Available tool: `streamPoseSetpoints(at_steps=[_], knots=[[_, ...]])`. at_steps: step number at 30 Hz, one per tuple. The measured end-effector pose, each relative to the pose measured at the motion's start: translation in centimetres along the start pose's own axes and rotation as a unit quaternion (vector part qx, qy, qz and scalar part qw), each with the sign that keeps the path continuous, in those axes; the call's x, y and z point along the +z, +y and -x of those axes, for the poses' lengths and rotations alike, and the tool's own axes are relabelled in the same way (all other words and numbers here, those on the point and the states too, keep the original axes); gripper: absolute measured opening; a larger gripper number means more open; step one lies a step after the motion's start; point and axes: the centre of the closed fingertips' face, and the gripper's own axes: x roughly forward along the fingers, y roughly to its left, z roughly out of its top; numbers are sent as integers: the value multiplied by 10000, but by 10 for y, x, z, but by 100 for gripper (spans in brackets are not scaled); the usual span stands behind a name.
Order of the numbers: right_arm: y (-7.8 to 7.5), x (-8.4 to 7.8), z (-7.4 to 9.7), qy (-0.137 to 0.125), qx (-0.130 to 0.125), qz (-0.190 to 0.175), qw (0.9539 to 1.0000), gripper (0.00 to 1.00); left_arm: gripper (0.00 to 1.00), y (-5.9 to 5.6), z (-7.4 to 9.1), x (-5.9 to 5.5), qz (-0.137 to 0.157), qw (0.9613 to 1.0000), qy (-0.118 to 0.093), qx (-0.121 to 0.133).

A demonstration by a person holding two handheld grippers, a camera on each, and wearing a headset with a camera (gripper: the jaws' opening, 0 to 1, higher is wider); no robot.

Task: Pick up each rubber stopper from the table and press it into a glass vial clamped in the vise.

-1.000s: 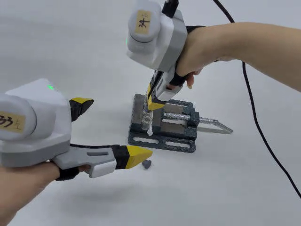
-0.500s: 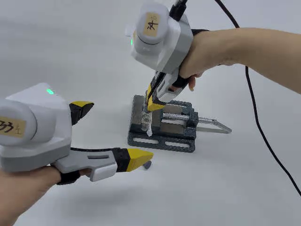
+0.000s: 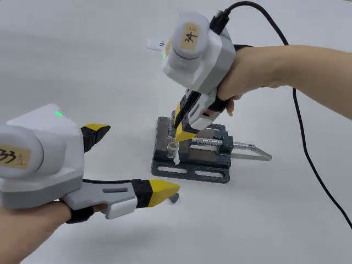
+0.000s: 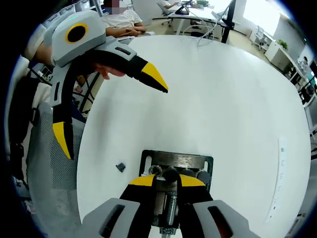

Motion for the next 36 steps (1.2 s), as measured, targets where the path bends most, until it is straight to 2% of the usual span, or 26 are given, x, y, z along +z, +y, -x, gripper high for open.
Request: streamPoseSetpoints(at_steps=[4,7,10,12,15,21,24,29,31,32,34,36], knots=[[6,1,3,-155,-65,-48,9998,21,99,-1,0,0,-7,10000,5,-6],[8,6,5,-382,-141,-93,9991,30,99,-1,0,0,-30,10000,11,-20],[11,5,9,-533,-222,-186,9982,41,99,-1,1,0,-43,10000,19,-26],[13,5,9,-686,-289,-234,9970,53,99,-1,2,0,-63,10000,23,-28],[18,0,10,-752,-340,-321,9961,65,99,-2,3,-1,-83,10000,23,-33],[32,-10,8,-898,-334,-417,9945,74,99,-5,6,-1,-145,9999,43,-63],[41,-11,7,-1086,-235,-575,9921,78,99,-6,8,1,-180,9998,39,-73],[49,-16,6,-1164,-345,-656,9904,82,99,-10,10,1,-248,9996,55,-98],[52,-18,6,-1237,-413,-736,9887,83,99,-11,12,0,-258,9996,49,-107],[50,-19,6,-1294,-535,-790,9870,86,99,-10,13,-1,-257,9996,43,-101],[54,-20,6,-1340,-547,-812,9861,87,99,-8,14,-3,-265,9996,43,-99],[56,-19,4,-1456,-594,-912,9833,87,99,-7,15,-4,-262,9996,31,-97]])
